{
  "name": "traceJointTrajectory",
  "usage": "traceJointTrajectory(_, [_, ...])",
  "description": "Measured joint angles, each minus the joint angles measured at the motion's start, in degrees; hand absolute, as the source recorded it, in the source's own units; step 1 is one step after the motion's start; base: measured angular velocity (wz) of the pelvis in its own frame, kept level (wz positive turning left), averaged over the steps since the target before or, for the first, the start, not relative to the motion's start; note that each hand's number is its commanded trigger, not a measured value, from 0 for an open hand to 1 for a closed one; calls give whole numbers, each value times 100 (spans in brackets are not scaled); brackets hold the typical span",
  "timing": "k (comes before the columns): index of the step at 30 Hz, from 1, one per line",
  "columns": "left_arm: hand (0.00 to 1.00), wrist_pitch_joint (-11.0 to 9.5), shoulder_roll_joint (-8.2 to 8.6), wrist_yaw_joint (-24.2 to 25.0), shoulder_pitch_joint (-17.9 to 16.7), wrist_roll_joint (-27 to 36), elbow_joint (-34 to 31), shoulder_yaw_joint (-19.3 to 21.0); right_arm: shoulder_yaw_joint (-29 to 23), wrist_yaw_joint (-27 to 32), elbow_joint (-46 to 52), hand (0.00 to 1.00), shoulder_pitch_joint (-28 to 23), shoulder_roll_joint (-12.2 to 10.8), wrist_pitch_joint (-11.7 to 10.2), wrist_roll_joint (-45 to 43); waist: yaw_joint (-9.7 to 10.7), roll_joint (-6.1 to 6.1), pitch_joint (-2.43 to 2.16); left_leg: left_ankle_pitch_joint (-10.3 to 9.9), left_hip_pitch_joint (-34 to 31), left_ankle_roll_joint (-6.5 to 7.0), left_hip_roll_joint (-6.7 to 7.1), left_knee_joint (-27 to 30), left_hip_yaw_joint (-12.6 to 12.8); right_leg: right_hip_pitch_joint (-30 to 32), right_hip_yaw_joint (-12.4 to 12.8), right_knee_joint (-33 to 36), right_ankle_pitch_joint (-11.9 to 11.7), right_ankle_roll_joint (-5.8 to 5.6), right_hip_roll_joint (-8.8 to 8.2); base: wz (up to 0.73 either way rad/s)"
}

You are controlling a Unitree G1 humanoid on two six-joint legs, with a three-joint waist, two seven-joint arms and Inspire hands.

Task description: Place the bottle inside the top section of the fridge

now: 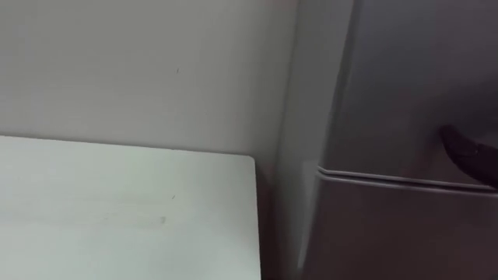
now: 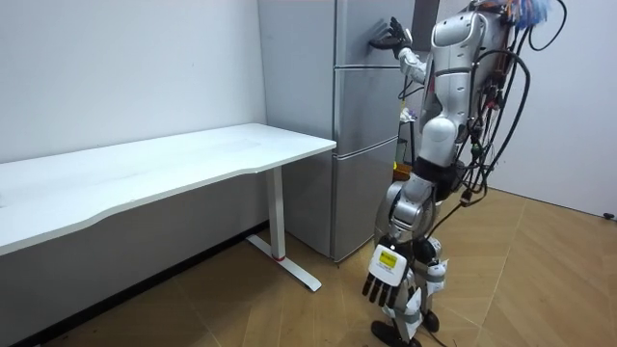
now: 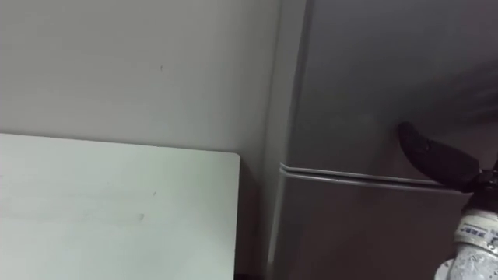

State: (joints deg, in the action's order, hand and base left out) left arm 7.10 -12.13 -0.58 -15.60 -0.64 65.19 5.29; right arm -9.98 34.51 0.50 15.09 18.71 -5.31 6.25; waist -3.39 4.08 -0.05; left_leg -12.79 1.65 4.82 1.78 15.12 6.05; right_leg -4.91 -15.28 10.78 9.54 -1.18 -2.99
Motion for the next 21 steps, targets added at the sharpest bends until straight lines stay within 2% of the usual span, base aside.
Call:
traceJointTrajectory(5, [0, -1, -61, -36, -159, 6, -143, 11, -90, 15, 84, 0, 1, 33, 38, 375, -1, 0, -6, 2, -29, 10, 7, 44, -35, -2, -25, -1, -13, -6, 3, 4])
traceJointTrajectory(10, [0, -1, -53, -25, -231, -1, -239, 30, -148, -45, 205, 0, 0, 117, 18, 889, 5, -79, -25, 3, -30, 12, 10, 59, -48, -15, -39, -1, -34, 11, 11, 0])
traceJointTrajectory(14, [0, -1, -39, -30, -218, -2, -360, 25, -148, -106, 151, 0, 0, 211, -28, 937, 28, -158, -27, 11, -40, 21, 19, 70, -72, -20, -60, -4, -38, -3, -14, 3])
traceJointTrajectory(16, [0, -2, -24, -48, -246, -3, -403, 25, -148, -143, 93, 0, 0, 239, -92, 928, 30, -205, -51, 11, -35, 21, 22, 69, -74, -22, -60, -3, -37, -6, -18, 0])
traceJointTrajectory(21, [0, -4, -20, -59, -287, -2, -465, 22, -148, -262, 48, 0, 0, 257, -118, 927, 149, -206, -46, 27, -23, 36, 34, 59, -117, -49, -61, 0, -37, 1, -15, 4])
